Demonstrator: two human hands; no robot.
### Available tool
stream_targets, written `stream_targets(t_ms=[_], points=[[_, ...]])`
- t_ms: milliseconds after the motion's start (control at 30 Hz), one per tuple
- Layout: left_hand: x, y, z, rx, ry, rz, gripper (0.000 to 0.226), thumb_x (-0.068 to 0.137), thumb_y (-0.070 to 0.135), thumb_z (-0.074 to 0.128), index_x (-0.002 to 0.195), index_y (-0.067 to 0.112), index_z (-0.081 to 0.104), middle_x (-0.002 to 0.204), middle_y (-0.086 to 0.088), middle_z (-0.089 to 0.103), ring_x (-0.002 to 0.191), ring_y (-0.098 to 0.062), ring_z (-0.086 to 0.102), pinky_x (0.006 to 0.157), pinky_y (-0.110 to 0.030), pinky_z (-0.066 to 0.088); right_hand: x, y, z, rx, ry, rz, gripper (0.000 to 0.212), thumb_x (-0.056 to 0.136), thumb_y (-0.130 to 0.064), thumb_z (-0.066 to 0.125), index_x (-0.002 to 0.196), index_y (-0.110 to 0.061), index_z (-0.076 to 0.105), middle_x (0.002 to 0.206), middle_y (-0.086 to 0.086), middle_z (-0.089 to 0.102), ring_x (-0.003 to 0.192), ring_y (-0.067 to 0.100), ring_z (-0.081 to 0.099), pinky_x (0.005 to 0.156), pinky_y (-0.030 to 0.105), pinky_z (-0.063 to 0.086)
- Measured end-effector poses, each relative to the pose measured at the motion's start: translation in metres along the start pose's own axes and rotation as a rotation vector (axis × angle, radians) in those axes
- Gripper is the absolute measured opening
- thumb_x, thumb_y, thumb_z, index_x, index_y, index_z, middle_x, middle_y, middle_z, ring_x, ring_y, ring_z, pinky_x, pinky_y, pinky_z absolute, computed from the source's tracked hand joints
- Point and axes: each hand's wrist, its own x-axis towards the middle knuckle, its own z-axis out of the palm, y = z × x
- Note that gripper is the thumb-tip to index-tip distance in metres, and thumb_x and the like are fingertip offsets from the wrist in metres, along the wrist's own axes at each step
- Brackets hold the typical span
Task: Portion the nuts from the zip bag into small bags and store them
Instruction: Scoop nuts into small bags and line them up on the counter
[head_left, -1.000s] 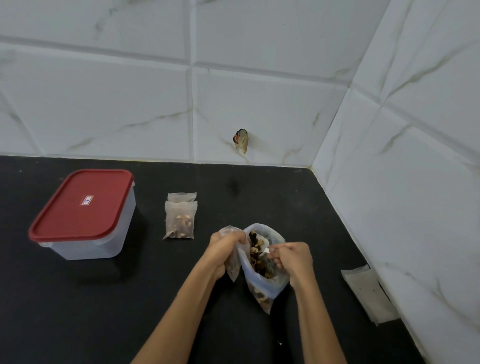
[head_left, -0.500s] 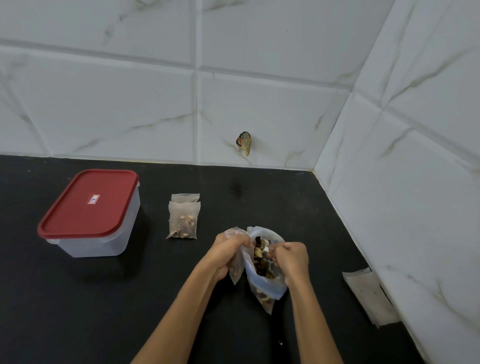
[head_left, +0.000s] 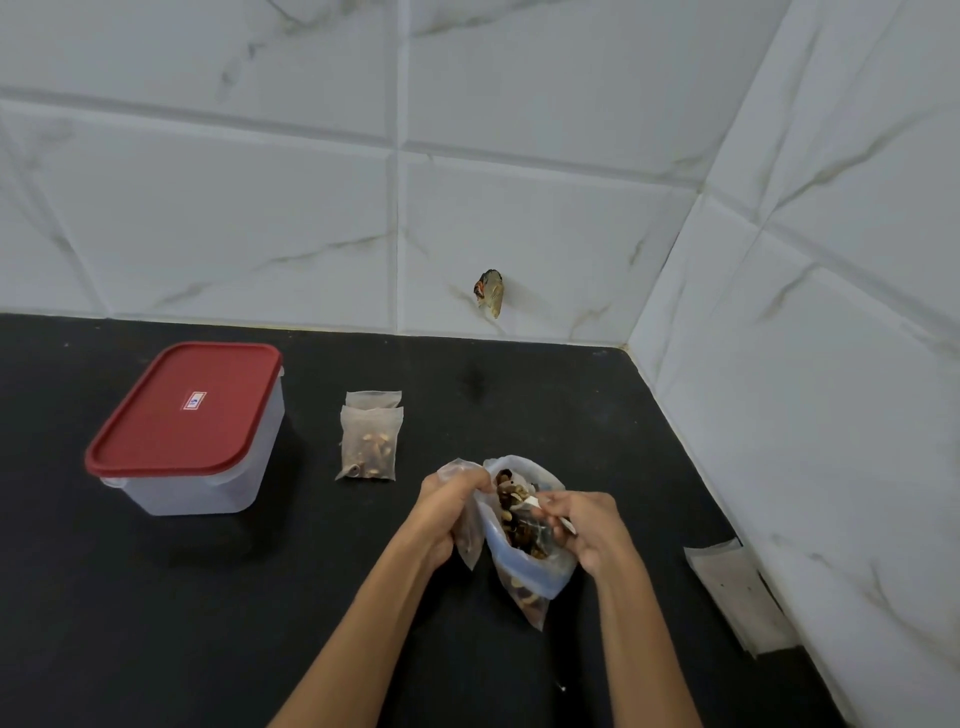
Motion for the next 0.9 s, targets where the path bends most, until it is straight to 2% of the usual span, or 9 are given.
stream_targets(t_ms=[167,233,367,467,600,733,800,900], points=[[-0.004,0.002,-0.001,0.098,0.057,0.108,0.031,0.076,0.014,0.069,0.106,0.007,0.064,0.103,-0.012,0.065,0.088,-0.018,0.061,0.066,-0.029,0.047,-0.007,-0.002,-0.007,0.052,-0.014,-0.023,0.012,0.084,0.005,0.060,0.086,-0.001,0.071,0.076,0.012,0.069,0.057,0.008,0.050,0.054,0.019,0.044],[-0.007,0.002,-0.001,0.183,0.143,0.271,0.026,0.076,0.015,0.073,0.099,0.009,0.062,0.095,-0.007,0.065,0.082,-0.013,0.061,0.064,-0.025,0.047,-0.013,-0.004,-0.011,0.075,-0.022,-0.047,0.011,0.084,0.005,0.061,0.086,0.000,0.070,0.076,0.012,0.070,0.057,0.008,0.051,0.054,0.019,0.044],[-0.021,0.009,0.001,0.437,0.331,0.651,0.032,0.073,0.023,0.078,0.094,0.018,0.055,0.086,0.010,0.059,0.080,-0.001,0.057,0.063,-0.016,0.045,-0.030,-0.014,-0.017,0.111,-0.036,-0.115,0.011,0.084,0.004,0.061,0.089,0.000,0.071,0.071,0.010,0.069,0.058,0.008,0.051,0.054,0.020,0.043],[-0.027,0.014,0.005,0.535,0.335,0.787,0.035,0.070,0.026,0.079,0.092,0.022,0.052,0.084,0.011,0.059,0.079,-0.002,0.058,0.064,-0.018,0.049,-0.051,-0.028,-0.018,0.136,-0.034,-0.209,0.013,0.085,0.003,0.060,0.089,-0.003,0.071,0.074,0.010,0.068,0.062,0.010,0.051,0.058,0.022,0.044],[-0.033,0.019,0.013,0.547,0.266,0.791,0.038,0.070,0.023,0.077,0.096,0.022,0.050,0.087,0.010,0.059,0.080,-0.006,0.059,0.066,-0.021,0.052,-0.081,-0.042,-0.010,0.087,-0.034,-0.427,0.016,0.087,-0.001,0.060,0.091,-0.010,0.073,0.077,0.008,0.072,0.061,0.007,0.054,0.060,0.022,0.046],[-0.038,0.022,0.018,0.483,0.232,0.785,0.038,0.071,0.022,0.078,0.097,0.020,0.050,0.087,0.007,0.059,0.079,-0.007,0.058,0.064,-0.020,0.049,-0.097,-0.040,0.009,-0.263,0.096,-0.746,0.021,0.085,-0.008,0.065,0.085,-0.028,0.074,0.079,-0.011,0.071,0.074,-0.001,0.064,0.065,0.013,0.048],[-0.039,0.024,0.021,0.418,0.223,0.765,0.039,0.071,0.023,0.079,0.098,0.020,0.051,0.085,0.008,0.061,0.078,-0.004,0.060,0.063,-0.015,0.047,-0.100,-0.036,0.017,-0.413,0.150,-0.853,0.020,0.085,-0.009,0.066,0.089,-0.027,0.075,0.081,-0.019,0.068,0.079,-0.006,0.062,0.066,0.004,0.045],[-0.040,0.025,0.021,0.347,0.220,0.745,0.039,0.070,0.019,0.080,0.095,0.021,0.051,0.082,0.010,0.061,0.072,0.004,0.058,0.059,-0.008,0.044,-0.100,-0.032,0.021,-0.528,0.181,-0.903,0.018,0.084,-0.008,0.067,0.095,-0.021,0.075,0.085,-0.015,0.067,0.079,-0.006,0.058,0.066,-0.004,0.039]])
